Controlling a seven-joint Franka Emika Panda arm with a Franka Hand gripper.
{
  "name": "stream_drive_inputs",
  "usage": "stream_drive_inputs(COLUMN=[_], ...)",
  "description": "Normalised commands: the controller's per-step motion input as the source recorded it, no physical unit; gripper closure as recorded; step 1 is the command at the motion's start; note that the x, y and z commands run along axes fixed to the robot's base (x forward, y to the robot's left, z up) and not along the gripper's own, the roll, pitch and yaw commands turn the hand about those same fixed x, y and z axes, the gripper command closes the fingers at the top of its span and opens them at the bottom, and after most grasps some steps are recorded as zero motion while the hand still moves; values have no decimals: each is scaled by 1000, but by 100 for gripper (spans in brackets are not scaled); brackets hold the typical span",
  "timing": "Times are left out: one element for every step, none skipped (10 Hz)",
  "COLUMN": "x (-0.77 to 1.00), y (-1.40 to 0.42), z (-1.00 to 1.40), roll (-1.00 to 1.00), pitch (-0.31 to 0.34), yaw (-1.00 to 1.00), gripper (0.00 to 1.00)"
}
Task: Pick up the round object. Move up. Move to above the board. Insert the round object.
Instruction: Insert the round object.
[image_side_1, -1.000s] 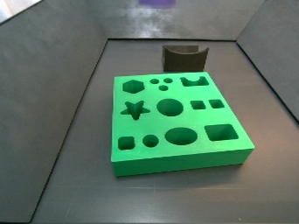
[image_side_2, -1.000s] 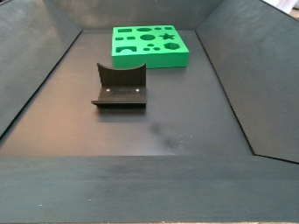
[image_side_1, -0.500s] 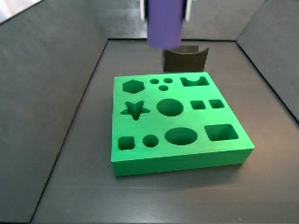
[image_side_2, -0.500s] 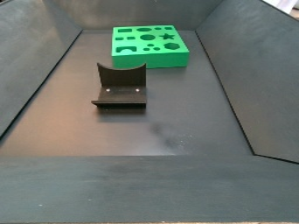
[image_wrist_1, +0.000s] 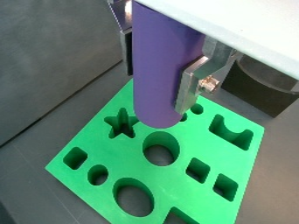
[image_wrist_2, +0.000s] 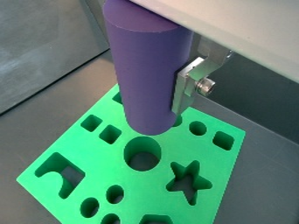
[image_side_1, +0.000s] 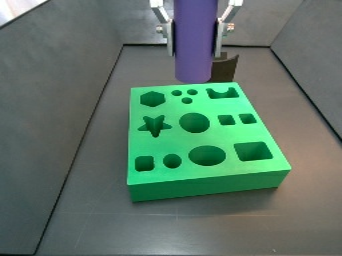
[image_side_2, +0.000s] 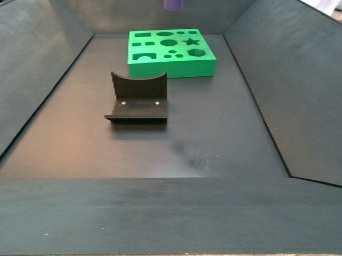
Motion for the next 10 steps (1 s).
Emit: stream_drive_inputs(x=[0, 26, 40, 49, 6, 0, 11, 46, 80, 106], y=[0, 0, 0, 0, 0, 0, 0, 0, 0, 0], z=[-277, -369, -389, -334, -17, -20, -140, -246, -283, -297], roll=[11, 49, 50, 20, -1, 0, 0, 0, 0, 0], pitch=[-84, -104, -106, -90, -1, -6, -46, -79, -87, -89], yaw=[0, 0, 0, 0, 0, 0, 0, 0, 0, 0], gripper=[100, 100, 100, 100, 100, 100, 100, 100, 100, 100])
